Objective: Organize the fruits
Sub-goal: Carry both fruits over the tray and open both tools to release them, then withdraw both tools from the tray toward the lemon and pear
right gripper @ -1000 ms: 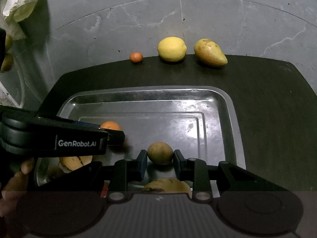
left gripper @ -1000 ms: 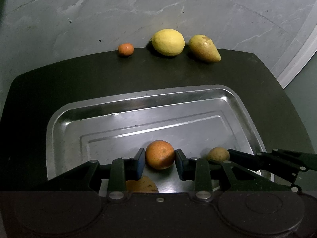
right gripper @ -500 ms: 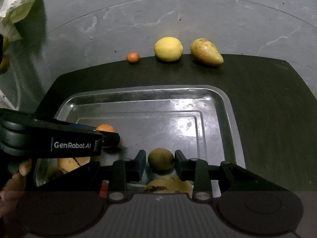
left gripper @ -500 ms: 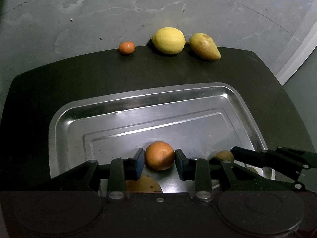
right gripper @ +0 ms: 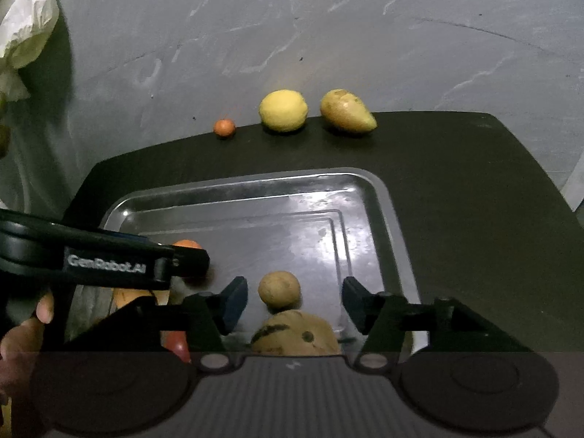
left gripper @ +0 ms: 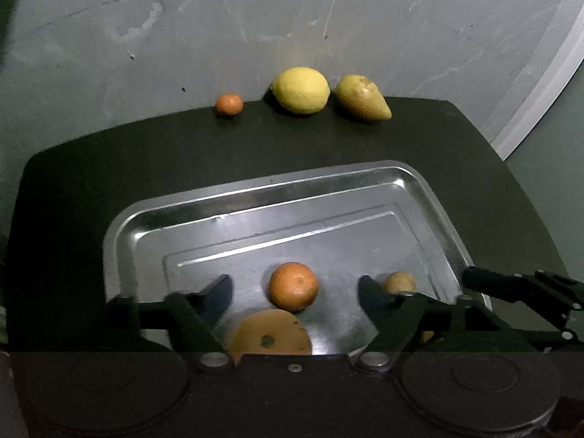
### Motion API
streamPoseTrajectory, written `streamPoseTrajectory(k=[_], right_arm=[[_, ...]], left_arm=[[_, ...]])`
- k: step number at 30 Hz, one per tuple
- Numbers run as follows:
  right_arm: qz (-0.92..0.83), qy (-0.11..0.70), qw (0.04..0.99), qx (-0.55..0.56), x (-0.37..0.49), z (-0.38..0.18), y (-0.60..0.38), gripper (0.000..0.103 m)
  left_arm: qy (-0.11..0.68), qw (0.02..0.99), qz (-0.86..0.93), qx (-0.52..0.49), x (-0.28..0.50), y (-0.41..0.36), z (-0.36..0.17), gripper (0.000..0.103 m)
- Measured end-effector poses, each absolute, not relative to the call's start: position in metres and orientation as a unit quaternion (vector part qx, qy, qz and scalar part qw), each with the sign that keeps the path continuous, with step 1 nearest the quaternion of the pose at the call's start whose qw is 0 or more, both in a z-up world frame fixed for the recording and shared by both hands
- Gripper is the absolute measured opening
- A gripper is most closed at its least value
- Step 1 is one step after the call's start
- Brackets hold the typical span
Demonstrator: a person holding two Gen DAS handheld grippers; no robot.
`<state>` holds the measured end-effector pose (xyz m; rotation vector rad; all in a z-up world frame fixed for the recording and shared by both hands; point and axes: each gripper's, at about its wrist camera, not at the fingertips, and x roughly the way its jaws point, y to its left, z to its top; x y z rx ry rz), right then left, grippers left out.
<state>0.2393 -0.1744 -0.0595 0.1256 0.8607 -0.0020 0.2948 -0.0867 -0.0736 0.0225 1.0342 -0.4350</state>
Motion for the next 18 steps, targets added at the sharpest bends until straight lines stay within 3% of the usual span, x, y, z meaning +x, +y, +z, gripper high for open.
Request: streamPoseTrajectory(k=[3,7,18], right_arm=[[-0.006,0.413,0.908,0.067,0.231,-0.052,-0.177,0.085],[-0.011,0.415,0.907,0.072,0.222,-0.046,-0.178,0.094],[-0.022,0.45,0.89,0.069,0.209,-0.044,-0.175,0.097]], left_arm=[[0.484,0.852,-0.2,0.012,0.292,-0.08,-0.067,0.095],[0.481,0.857,-0.184,0.012,0.29,-0.064,-0.061,0.099],[0.505,0.856,-0.107,0.009,0.286,-0.003,-0.067,0.101]])
